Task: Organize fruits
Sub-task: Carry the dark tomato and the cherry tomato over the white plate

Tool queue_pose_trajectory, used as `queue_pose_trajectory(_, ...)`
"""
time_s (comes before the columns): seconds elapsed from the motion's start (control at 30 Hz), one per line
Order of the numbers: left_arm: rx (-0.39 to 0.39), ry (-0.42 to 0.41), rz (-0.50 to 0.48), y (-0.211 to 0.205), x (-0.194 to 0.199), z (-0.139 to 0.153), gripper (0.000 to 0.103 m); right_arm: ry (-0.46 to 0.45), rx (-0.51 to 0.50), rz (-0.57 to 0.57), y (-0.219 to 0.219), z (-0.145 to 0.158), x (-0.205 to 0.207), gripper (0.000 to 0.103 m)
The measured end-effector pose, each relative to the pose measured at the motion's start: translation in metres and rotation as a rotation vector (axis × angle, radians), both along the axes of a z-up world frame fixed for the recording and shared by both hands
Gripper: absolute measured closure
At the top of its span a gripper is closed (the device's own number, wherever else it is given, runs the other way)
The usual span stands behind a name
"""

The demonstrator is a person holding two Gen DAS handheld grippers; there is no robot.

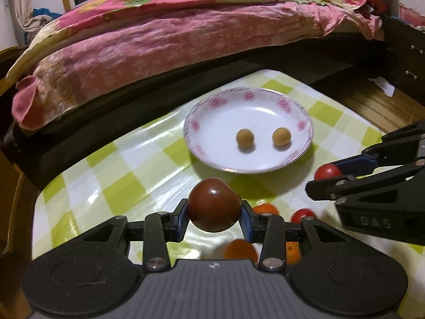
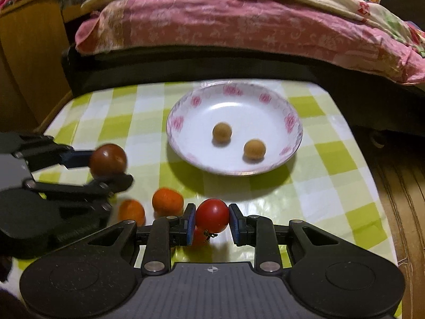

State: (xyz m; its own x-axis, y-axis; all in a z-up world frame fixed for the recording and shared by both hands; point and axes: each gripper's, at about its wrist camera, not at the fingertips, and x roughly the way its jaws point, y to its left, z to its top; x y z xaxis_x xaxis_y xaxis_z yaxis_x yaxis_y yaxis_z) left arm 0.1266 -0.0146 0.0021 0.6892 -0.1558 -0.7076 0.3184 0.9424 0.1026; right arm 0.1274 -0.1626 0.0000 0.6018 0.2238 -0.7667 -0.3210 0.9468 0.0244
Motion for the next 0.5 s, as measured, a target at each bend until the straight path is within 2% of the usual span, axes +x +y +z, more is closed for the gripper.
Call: queue_pose_trajectory(0.5, -0.047, -0.005, -0.014, -0.002, 0.019, 0.006, 0.057, 0.003, 0.049, -0.049, -0.009, 0.005, 0.017, 0.08)
